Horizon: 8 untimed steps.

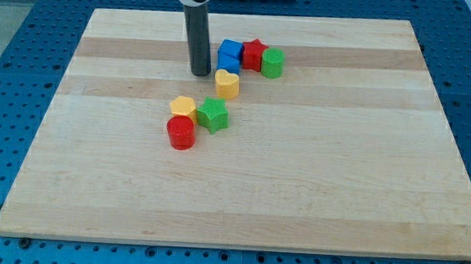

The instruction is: Push the cube into the triangle

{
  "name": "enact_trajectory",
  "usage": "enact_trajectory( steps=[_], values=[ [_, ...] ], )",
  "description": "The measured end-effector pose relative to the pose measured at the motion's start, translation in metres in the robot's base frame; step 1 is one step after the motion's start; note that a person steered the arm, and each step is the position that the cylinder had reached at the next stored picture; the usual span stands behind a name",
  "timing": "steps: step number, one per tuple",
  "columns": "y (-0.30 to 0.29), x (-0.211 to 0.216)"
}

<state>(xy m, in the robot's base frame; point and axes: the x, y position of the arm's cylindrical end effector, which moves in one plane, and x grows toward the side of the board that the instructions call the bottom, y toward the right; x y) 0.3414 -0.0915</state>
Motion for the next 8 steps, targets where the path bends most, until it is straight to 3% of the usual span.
enact_trajectory(
  steps=[3,5,8],
  values=[
    [-0.006,-0.065],
    [0.037,-0.068],
    [0.038,-0.072]
  ],
)
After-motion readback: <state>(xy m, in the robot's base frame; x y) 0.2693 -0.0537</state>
